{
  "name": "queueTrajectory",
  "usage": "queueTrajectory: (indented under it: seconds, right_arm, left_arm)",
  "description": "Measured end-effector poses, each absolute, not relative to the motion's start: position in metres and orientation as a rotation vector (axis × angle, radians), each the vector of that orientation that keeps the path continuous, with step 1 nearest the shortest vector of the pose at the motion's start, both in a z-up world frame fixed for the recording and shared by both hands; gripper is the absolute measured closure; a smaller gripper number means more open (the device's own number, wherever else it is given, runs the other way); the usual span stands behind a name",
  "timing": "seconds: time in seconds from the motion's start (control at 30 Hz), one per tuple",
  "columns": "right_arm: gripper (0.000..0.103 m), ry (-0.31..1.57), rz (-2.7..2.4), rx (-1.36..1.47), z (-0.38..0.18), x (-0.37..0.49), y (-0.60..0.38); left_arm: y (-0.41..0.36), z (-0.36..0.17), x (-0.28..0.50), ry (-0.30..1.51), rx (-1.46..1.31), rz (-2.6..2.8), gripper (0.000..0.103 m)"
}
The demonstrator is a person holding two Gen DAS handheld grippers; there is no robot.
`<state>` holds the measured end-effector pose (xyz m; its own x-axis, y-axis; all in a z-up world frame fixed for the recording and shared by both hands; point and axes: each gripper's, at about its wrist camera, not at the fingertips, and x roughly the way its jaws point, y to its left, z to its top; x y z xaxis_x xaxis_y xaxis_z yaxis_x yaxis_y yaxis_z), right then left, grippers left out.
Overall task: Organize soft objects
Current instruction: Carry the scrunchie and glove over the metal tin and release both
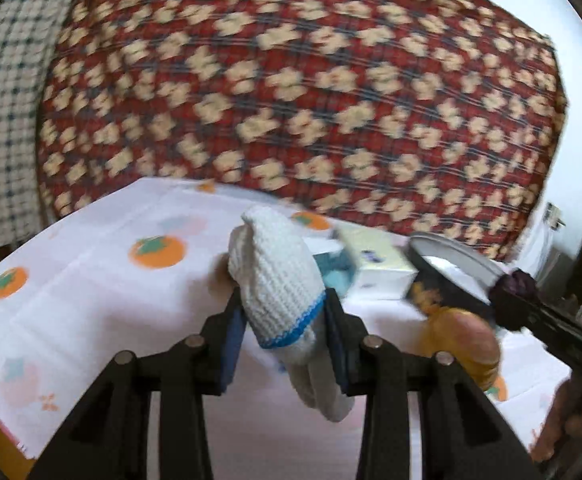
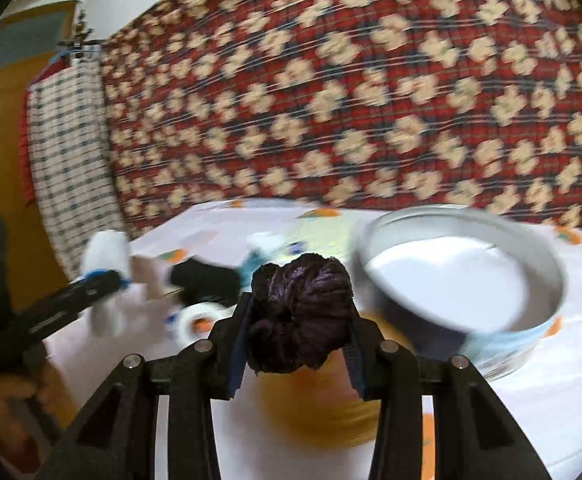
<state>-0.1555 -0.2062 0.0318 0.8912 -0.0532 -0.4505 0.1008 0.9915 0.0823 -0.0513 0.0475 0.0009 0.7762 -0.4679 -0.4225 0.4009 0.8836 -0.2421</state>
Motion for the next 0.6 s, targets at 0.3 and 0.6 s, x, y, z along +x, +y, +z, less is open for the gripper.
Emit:
queueTrajectory:
  seconds: [0.3, 0.6]
  right_arm:
    - [0.06, 0.439, -0.318, 0.035, 0.042, -0.155, -0.278]
    - [0.059, 0.45, -0.465, 0.016, 0.038, -0.146, -0.337]
  left_arm:
    - [-0.033, 0.023, -0.063, 0.453, -0.09, -0.637, 0.066]
    - [-0.117, 0.035, -0.074, 0.446, -0.076, -0.779, 0.066]
